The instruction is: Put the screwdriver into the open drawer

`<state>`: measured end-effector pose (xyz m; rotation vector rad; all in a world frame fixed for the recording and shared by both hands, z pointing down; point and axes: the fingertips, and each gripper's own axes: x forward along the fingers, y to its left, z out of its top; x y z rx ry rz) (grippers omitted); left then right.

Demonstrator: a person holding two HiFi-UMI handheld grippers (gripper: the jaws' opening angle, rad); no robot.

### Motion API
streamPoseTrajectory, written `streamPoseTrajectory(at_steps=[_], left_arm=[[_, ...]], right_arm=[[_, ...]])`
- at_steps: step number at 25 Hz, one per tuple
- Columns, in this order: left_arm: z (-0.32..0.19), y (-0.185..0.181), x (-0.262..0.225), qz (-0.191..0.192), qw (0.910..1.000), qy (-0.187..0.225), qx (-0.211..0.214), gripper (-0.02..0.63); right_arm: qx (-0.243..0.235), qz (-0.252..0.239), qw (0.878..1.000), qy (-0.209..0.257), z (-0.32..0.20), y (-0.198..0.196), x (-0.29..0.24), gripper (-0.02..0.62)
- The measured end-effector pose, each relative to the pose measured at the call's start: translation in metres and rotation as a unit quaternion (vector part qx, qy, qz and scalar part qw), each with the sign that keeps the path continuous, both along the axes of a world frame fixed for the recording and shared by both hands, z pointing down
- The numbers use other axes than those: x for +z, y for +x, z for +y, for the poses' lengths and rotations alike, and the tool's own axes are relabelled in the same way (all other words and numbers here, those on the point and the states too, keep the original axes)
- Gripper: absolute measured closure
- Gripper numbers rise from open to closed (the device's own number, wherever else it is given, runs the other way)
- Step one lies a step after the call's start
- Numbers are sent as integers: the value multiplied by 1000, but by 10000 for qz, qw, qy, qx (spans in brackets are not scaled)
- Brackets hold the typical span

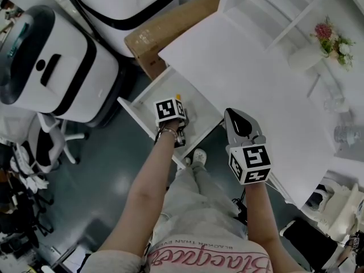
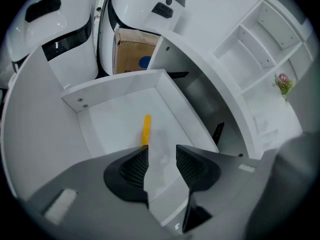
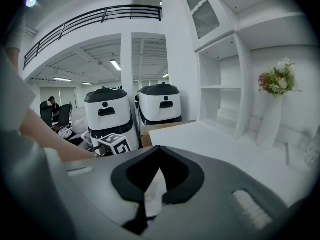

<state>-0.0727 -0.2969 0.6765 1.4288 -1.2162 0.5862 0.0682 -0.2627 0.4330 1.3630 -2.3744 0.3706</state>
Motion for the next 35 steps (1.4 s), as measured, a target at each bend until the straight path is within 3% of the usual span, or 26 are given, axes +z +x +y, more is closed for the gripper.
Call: streamPoseTrajectory(at_steps=[10,23,35], left_arm=[[-6,-6,-40,12,9991,412,49,414],[8,-20,-90,-98,9948,980,247,423],[17,-36,-147,-429,9792,1838,739,468]], right_arm=[[-111,2,9993,363,3,-4,-33,595],[-40,-336,9975,614,13,-8,-75,595],[216,-297,9953,901,32,-15,-97,595]])
